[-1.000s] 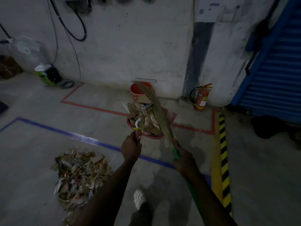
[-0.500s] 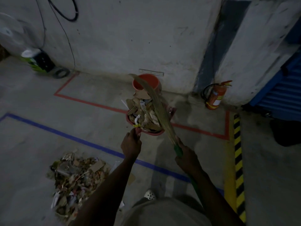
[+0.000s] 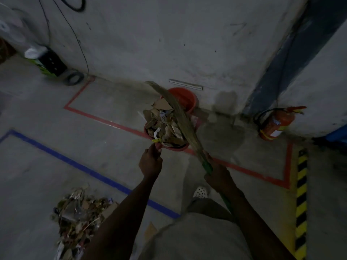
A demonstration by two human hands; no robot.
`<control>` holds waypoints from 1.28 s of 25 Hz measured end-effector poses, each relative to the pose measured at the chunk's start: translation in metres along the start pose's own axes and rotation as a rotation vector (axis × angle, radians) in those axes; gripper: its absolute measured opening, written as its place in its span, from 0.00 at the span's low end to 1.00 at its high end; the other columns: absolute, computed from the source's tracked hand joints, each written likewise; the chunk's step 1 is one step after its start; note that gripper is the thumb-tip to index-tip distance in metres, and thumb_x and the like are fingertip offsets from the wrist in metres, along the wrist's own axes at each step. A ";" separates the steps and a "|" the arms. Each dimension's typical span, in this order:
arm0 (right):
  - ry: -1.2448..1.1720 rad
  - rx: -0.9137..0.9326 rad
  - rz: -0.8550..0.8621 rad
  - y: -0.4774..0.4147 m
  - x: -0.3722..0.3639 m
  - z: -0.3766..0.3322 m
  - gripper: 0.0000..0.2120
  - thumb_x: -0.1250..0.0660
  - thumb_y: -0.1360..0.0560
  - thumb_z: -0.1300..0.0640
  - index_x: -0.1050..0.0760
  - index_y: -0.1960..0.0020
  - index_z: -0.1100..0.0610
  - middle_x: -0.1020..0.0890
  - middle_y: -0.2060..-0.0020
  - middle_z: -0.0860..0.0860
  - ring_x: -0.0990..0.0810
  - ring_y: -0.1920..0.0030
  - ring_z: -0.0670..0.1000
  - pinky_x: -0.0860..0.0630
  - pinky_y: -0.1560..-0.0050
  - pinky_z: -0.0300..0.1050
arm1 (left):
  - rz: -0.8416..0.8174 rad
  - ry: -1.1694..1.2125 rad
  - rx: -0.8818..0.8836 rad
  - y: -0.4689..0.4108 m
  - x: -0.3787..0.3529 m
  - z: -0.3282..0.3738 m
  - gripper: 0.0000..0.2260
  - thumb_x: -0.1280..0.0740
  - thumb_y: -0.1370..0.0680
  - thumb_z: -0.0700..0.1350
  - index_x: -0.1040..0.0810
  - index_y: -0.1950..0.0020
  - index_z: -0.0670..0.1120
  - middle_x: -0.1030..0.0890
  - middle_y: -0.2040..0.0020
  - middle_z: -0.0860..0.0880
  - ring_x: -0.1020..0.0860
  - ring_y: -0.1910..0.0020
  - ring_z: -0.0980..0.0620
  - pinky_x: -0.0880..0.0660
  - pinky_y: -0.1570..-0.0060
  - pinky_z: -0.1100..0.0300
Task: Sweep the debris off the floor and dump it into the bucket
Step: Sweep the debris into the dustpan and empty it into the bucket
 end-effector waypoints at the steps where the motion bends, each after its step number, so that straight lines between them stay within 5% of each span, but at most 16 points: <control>1: 0.001 0.006 -0.011 -0.031 0.014 -0.001 0.46 0.31 0.28 0.63 0.50 0.18 0.42 0.26 0.31 0.58 0.25 0.35 0.60 0.24 0.40 0.47 | 0.001 0.008 0.015 -0.026 -0.006 0.011 0.18 0.39 0.18 0.50 0.27 0.28 0.51 0.19 0.45 0.44 0.21 0.48 0.42 0.25 0.59 0.54; 6: 0.078 -0.013 -0.080 -0.157 0.075 -0.027 0.47 0.34 0.27 0.62 0.55 0.20 0.34 0.22 0.44 0.54 0.21 0.49 0.57 0.20 0.53 0.48 | 0.012 0.018 0.080 -0.139 -0.024 0.057 0.17 0.39 0.18 0.50 0.27 0.29 0.51 0.20 0.48 0.44 0.21 0.48 0.43 0.26 0.58 0.56; 11: 0.080 -0.008 -0.139 -0.268 0.098 -0.049 0.46 0.29 0.25 0.59 0.53 0.18 0.40 0.21 0.41 0.58 0.21 0.43 0.60 0.21 0.45 0.53 | -0.015 0.029 0.130 -0.248 -0.056 0.078 0.16 0.37 0.19 0.50 0.26 0.30 0.53 0.19 0.47 0.45 0.20 0.47 0.43 0.27 0.58 0.56; 20: 0.072 -0.180 -0.210 -0.472 0.103 -0.057 0.45 0.32 0.27 0.63 0.51 0.18 0.42 0.21 0.49 0.56 0.21 0.49 0.57 0.27 0.54 0.43 | -0.242 -0.149 0.089 -0.455 -0.152 0.076 0.14 0.40 0.18 0.50 0.27 0.32 0.52 0.20 0.49 0.45 0.22 0.53 0.45 0.27 0.63 0.55; 24: 0.091 -0.257 -0.239 -0.556 0.079 -0.030 0.45 0.30 0.26 0.61 0.50 0.17 0.45 0.20 0.39 0.58 0.21 0.45 0.56 0.27 0.51 0.42 | -0.408 -0.241 0.073 -0.525 -0.232 0.062 0.14 0.39 0.18 0.48 0.28 0.34 0.47 0.22 0.48 0.43 0.22 0.52 0.42 0.34 0.63 0.55; 32: 0.046 -0.448 -0.286 -0.687 0.023 0.044 0.45 0.31 0.25 0.61 0.52 0.17 0.43 0.26 0.30 0.56 0.21 0.40 0.58 0.22 0.46 0.49 | -0.661 -0.541 -0.026 -0.638 -0.367 0.047 0.10 0.36 0.22 0.46 0.21 0.42 0.47 0.18 0.46 0.46 0.19 0.48 0.42 0.27 0.53 0.53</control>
Point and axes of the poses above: each hand's wrist, its own y-axis away from the middle knuckle, its own x-axis out of the back of the hand, z = x × y, the point moved 3 cm from there along -y, towards the middle knuckle
